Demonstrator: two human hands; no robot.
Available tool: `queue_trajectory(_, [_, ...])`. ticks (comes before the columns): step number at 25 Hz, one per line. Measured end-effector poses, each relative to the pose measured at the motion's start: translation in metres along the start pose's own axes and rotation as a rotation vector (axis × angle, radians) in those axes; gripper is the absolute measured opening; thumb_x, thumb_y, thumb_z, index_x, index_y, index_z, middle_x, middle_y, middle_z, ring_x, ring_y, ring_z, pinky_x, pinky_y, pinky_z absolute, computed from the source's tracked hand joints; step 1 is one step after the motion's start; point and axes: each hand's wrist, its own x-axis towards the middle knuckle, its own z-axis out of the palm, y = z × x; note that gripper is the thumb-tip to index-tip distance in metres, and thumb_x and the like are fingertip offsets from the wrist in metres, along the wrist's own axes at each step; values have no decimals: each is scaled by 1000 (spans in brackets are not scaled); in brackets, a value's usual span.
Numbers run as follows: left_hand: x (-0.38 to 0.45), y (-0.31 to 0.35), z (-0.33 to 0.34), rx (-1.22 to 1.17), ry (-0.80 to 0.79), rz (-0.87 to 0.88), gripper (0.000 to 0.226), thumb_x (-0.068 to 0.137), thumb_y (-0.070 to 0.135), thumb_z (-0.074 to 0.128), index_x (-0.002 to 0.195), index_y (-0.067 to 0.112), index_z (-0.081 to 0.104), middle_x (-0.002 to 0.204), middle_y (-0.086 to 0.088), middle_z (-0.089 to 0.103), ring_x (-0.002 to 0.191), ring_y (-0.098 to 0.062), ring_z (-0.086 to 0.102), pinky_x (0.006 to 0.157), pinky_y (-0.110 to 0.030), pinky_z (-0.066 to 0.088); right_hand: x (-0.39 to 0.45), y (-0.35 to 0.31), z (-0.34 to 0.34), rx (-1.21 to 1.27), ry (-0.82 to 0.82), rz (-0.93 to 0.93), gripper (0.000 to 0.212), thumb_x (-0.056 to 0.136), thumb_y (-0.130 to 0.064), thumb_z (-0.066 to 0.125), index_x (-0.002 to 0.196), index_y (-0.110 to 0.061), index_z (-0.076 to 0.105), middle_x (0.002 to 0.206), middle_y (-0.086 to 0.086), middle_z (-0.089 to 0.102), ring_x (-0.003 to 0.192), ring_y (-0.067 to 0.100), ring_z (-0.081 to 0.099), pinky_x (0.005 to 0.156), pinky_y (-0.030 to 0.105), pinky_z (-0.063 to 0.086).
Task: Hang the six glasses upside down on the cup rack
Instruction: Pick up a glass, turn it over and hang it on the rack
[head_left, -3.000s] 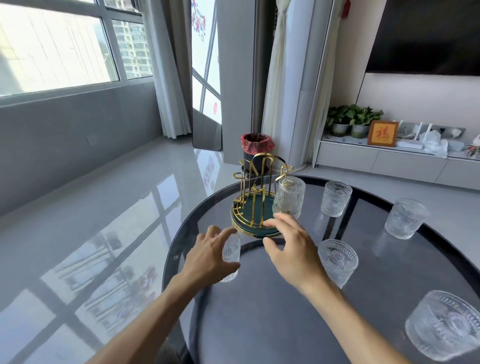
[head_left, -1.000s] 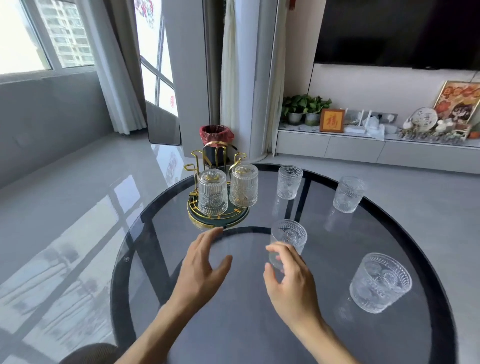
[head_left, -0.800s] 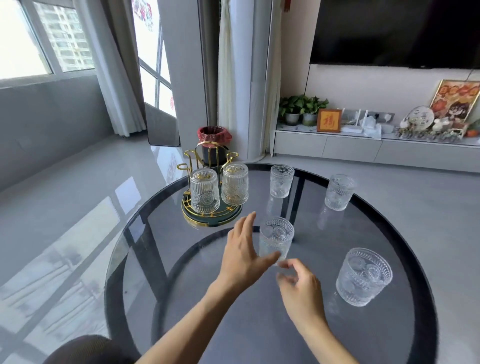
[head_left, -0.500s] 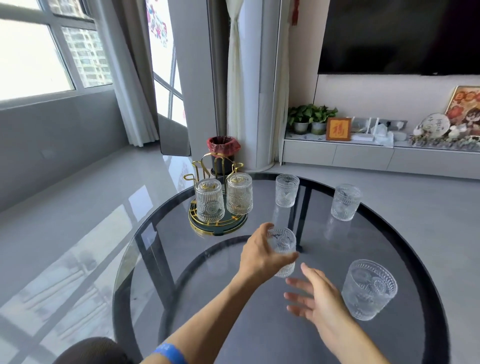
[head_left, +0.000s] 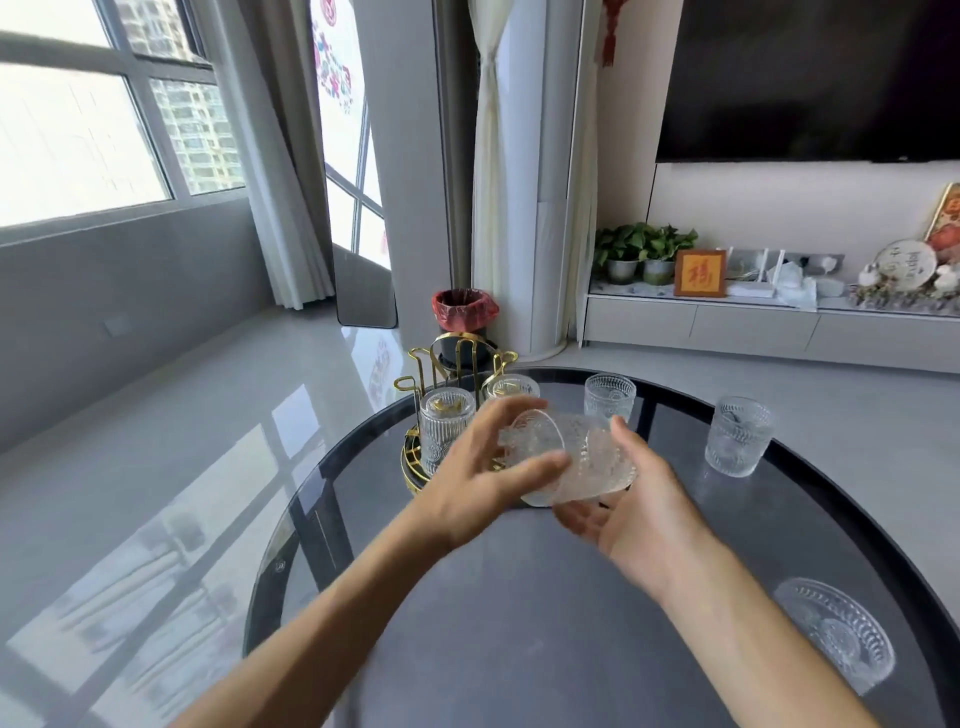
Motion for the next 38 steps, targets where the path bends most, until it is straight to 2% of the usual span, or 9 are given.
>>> queue_trajectory(2, [24,-8,-29,82,112,-33,47,86,50,62,128,30,57,130,8,60,119,-10,56,102,-41,47,17,-25,15,-137,113,-136,43,80,-44,72,113,-16,64,106,14,70,83,33,70,65,40,58])
queue_trajectory(5, [66,-27,-67,564,271,42,44,96,36,54,135,17,55,138,-4,57,122,-18,52,103,-39,43,49,-64,45,-289,224,-425,46,77,-40,77,116,-25,58,116,9,66,100,33,68,63,39,59])
queue_trajectory(9, [107,-57,-90,921,83,34,56,101,41,38,152,21,29,162,-6,23,149,-26,19,120,-49,18,100,-95,87,-632,157,-691,39,69,-28,82,100,-28,58,118,1,63,107,27,64,81,52,58])
queue_trajectory(12, [120,-70,-92,888,70,16,58,100,45,34,153,21,28,162,-2,25,149,-21,22,119,-51,12,143,-97,109,-818,154,-688,45,66,-27,83,103,-24,57,117,1,60,107,26,62,87,53,55])
queue_trajectory(16, [116,-75,-93,838,114,75,57,99,42,36,150,16,34,158,-3,35,144,-21,33,116,-46,21,178,-92,111,-768,239,-605,40,65,-32,80,98,-26,57,107,1,65,95,23,66,67,47,62])
queue_trajectory(20, [115,-72,-90,816,102,72,57,100,42,38,150,16,34,158,-3,35,144,-21,33,115,-42,24,192,-94,96,-857,312,-646,44,61,-29,82,98,-27,58,109,-3,60,99,22,61,79,46,59])
queue_trajectory(26, [114,-68,-95,799,21,-5,68,92,54,27,154,26,26,163,4,22,148,-17,23,119,-49,10,203,-87,92,-1513,46,-734,43,64,-24,88,93,-24,57,107,0,58,95,20,53,72,29,37])
queue_trajectory(31, [118,-64,-101,778,-11,-36,69,87,53,26,152,30,29,162,7,23,145,-16,30,120,-53,9,213,-84,92,-1869,-135,-583,40,70,-16,84,95,-30,57,91,0,61,79,20,57,66,34,47])
queue_trajectory(38, [116,-66,-100,748,-14,-45,70,84,50,24,153,33,26,163,10,18,147,-15,25,120,-51,8,222,-80,88,-1928,-100,-502,42,76,-7,78,96,-36,56,125,5,57,102,27,59,82,43,52])
